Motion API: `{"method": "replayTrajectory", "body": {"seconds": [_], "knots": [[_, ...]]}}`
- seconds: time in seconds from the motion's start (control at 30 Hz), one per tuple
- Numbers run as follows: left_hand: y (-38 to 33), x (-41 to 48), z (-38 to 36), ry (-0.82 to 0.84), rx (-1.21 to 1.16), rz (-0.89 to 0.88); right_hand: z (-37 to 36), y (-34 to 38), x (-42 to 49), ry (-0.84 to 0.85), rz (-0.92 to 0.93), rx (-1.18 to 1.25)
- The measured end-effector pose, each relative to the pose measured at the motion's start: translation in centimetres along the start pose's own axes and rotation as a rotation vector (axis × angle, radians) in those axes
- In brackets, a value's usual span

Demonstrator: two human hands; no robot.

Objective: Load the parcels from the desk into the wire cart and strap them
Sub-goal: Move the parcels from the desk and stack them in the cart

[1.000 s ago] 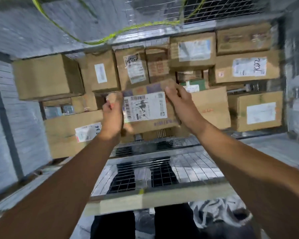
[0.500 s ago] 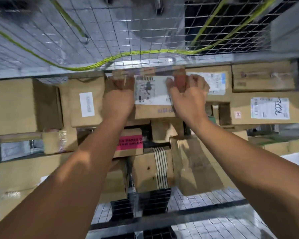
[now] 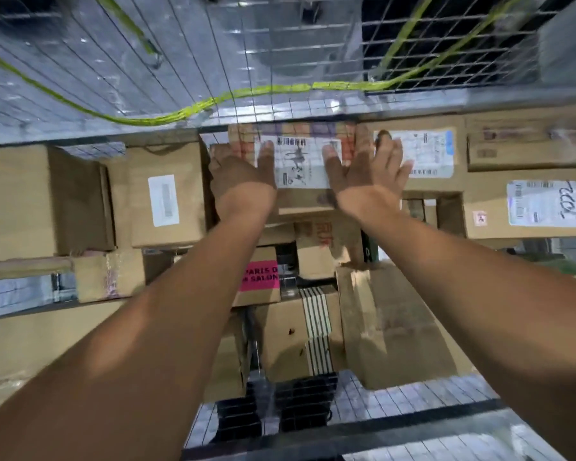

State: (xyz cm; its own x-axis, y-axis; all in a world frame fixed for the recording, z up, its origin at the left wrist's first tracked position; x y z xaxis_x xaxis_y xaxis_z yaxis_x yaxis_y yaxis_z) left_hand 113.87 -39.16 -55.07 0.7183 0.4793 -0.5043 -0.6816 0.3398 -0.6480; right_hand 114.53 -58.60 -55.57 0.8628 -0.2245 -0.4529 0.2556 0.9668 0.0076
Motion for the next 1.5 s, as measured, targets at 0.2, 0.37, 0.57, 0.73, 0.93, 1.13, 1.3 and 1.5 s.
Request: {"method": "replayTrajectory", "body": {"seconds": [0.2,0.37,0.57,0.73,0.93,1.13,1.3,1.5], "knots": [[-1.7,-2.8,5.5,0.068,-0.158,-0.001,4.5,-1.4,-4.3,0.109,0.046,0.022],[-6.1,-16.4,13.2,0.338,-0.078,-0.092,14.3,-4.8,-19.7,0.052,0.116,0.112],[-11.3,-31.4,16.7,0.64,0.435,-0.532,23.7,-11.5,-37.2,-0.062,-0.171,0.304],[-14.4,-42.0,17.6,0.838,0.622,-0.898,27.0,-16.1,-49.9,-0.119,-0.424,0.266],[-14.9,-53.6,20.0,1.032,0.616,-1.135,25.6,-18.2,-65.5,-0.182,-0.829,0.41],[-13.2,-68.9,21.8,1.389,0.788,-1.366,23.7,-20.2,-82.0,-0.426,-1.331,0.605],[-9.8,-84.0,21.0,1.592,0.86,-1.781,20.1,-20.1,-96.7,-0.494,-1.661,0.663],[1.4,-101.2,25.2,1.951,0.844,-1.911,14.2,-16.3,-112.7,-0.725,-2.081,0.795]]}}
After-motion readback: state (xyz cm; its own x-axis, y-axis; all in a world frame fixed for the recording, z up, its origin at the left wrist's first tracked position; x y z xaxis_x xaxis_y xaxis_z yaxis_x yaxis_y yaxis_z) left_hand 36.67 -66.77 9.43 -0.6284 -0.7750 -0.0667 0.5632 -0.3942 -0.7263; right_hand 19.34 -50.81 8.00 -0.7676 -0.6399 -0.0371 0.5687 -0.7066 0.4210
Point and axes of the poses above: each hand's wrist, its own x-axis towards the middle knuckle, its own z-axis out of the back of the hand, y = z × x, the point moved 3 cm from there along x, towards the middle knuckle, and after that the axes turned 11 degrees about -x, right-handed, at the moved point
